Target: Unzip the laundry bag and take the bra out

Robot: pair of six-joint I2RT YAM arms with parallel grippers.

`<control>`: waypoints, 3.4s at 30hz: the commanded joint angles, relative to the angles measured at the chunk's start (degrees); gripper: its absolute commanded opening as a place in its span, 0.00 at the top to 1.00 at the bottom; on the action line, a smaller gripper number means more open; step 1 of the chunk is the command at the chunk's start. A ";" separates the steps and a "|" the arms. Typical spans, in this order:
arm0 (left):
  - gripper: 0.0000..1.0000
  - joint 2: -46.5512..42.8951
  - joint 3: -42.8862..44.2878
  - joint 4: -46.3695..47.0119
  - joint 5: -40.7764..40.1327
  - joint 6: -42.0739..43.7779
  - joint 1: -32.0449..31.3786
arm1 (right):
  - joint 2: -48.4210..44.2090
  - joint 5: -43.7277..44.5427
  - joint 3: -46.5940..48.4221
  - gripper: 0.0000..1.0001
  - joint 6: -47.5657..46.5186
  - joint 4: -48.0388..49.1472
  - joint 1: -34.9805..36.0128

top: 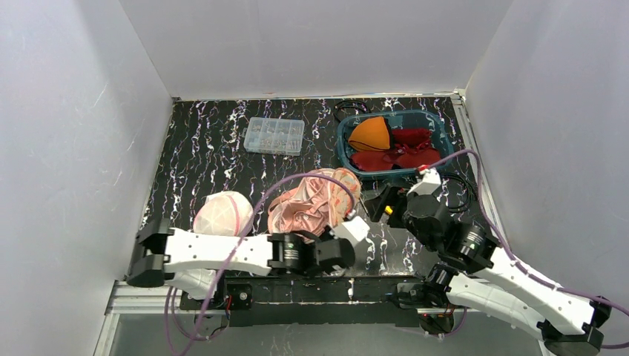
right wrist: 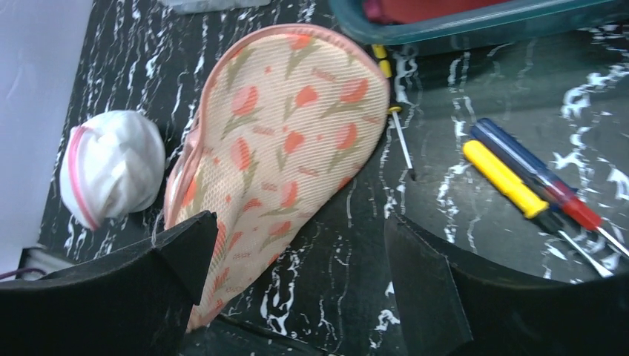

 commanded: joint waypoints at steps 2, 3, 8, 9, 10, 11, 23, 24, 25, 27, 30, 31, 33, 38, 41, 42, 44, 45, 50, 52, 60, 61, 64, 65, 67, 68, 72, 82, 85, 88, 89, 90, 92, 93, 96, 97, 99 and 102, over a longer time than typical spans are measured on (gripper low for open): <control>0.84 8.35 5.88 -0.41 -4.23 5.65 -4.01 | -5.92 7.58 1.53 0.09 3.13 -8.52 0.19; 0.80 9.56 6.70 0.05 -3.32 6.19 -4.46 | -6.87 7.90 1.07 0.09 3.53 -9.16 0.18; 0.67 13.44 10.09 4.29 3.62 9.62 -6.55 | -10.13 8.16 -1.59 0.09 5.01 -11.13 0.11; 0.63 14.13 10.92 4.68 5.01 9.93 -6.69 | -10.56 8.18 -1.97 0.09 5.36 -11.29 0.12; 0.58 14.64 11.90 4.67 6.06 10.00 -6.79 | -10.94 8.21 -2.30 0.09 5.61 -11.48 0.11; 0.55 14.85 12.53 4.66 6.79 9.83 -6.92 | -11.16 8.30 -2.47 0.09 5.69 -11.65 0.16; 0.27 -8.50 -2.58 4.91 3.30 1.37 -2.71 | -9.05 -0.53 -3.70 0.12 0.56 -4.81 0.12; 0.27 -10.12 -3.27 2.65 2.20 -1.02 -0.52 | -6.96 -4.29 -4.66 0.13 -0.03 -2.16 0.18; 0.27 -11.59 -3.92 0.38 1.68 -3.18 1.68 | -4.45 -7.86 -5.68 0.15 -0.28 0.37 0.13; 0.28 -13.99 -5.77 -3.42 -0.07 -7.80 6.03 | 0.68 -14.03 -8.12 0.18 0.04 5.62 0.18; 0.28 -16.65 -8.99 -8.46 -3.62 -15.16 10.42 | 5.64 -17.69 -12.91 0.21 1.93 14.16 0.96; 0.28 -17.68 -10.20 -9.91 -5.02 -17.91 11.20 | 6.55 -17.60 -14.44 0.21 2.55 15.45 1.26; 0.28 -20.09 -12.58 -11.86 -6.44 -21.80 13.08 | 8.45 -17.23 -17.35 0.22 3.57 19.04 1.62; 0.28 -23.85 -17.93 -11.91 -3.79 -24.58 19.83 | 11.96 -11.88 -20.83 0.22 6.87 20.02 1.73; 0.27 -23.26 -18.86 -9.90 -1.04 -23.23 23.36 | 11.87 -9.12 -22.48 0.20 8.70 20.63 1.72; 0.27 -22.70 -18.96 -9.02 -0.15 -22.82 24.56 | 11.46 -8.52 -23.08 0.19 9.11 21.23 1.72; 0.27 -21.54 -19.24 -7.24 1.74 -22.43 27.10 | 10.60 -8.03 -23.70 0.19 9.54 21.95 1.71; 0.27 -21.17 -19.59 -5.72 2.80 -22.40 28.45 | 10.13 -8.13 -23.83 0.18 9.49 22.29 1.75; 0.29 -20.17 -24.19 -0.24 10.60 -24.10 38.41 | 8.19 -9.37 -23.86 0.18 8.81 21.91 1.78; 0.31 -19.40 -25.77 1.56 13.38 -24.65 40.97 | 7.20 -9.93 -23.97 0.19 8.61 21.75 1.75; 0.39 -14.58 -30.40 7.70 18.92 -26.11 46.76 | 6.61 -11.74 -23.83 0.19 7.60 22.93 1.71; 0.41 -14.33 -30.80 8.53 19.27 -26.13 46.85 | 7.04 -11.43 -23.53 0.19 7.37 23.08 1.72; 0.52 -14.51 -32.39 10.55 20.70 -26.58 46.81 | 8.94 -10.37 -22.69 0.18 7.09 25.10 1.78; 0.57 -15.03 -33.09 11.15 21.10 -26.82 46.83 | 9.43 -9.89 -22.30 0.18 7.29 25.98 1.76; 0.66 -16.63 -34.71 12.29 22.04 -27.25 46.81 | 11.39 -8.96 -21.18 0.18 7.62 27.83 1.72; 0.70 -17.68 -35.65 12.77 22.69 -27.50 46.81 | 12.51 -8.73 -20.55 0.18 7.74 28.96 1.72; 0.83 -22.46 -39.12 13.40 24.69 -29.38 46.61 | 16.86 -8.39 -17.90 0.17 8.96 34.63 1.63; 0.97 -29.00 -43.59 12.21 22.48 -39.35 39.48 | 27.85 -10.78 -11.35 0.13 10.97 38.47 1.48; 0.99 -27.62 -42.20 10.56 19.16 -42.58 35.27 | 30.14 -11.32 -10.30 0.13 11.32 38.38 0.92; 1.00 -25.60 -40.65 9.62 17.96 -44.86 32.87 | 32.49 -13.38 -8.54 0.13 10.36 38.92 -1.09; 1.00 -25.10 -40.25 9.17 17.65 -45.55 32.49 | 33.57 -13.85 -7.24 0.13 9.30 37.98 -1.60; 1.00 -24.75 -39.79 8.25 17.24 -46.11 32.21 | 34.24 -13.95 -5.73 0.12 7.83 35.93 -1.90; 0.96 -24.96 -39.02 7.11 17.35 -45.91 32.09 | 34.30 -12.97 -1.89 0.11 3.51 30.08 -2.04; 0.91 -25.58 -38.31 5.89 17.07 -45.06 32.12 | 33.67 -11.96 -0.57 0.11 1.50 27.18 -2.05; 0.68 -28.26 -35.67 0.10 15.51 -42.27 32.05 | 30.07 -9.92 0.61 0.08 -3.85 22.03 -2.00; 0.61 -29.35 -34.96 -1.03 15.22 -41.32 32.11 | 28.87 -9.68 0.75 0.06 -6.00 20.59 -2.11; 0.50 -31.71 -33.48 -2.88 15.02 -39.63 32.07 | 26.79 -9.29 0.84 0.05 -7.99 18.02 -2.10; 0.42 -33.75 -31.59 -5.27 15.16 -37.40 32.10 | 23.97 -9.82 -1.07 0.05 -5.80 17.64 -2.57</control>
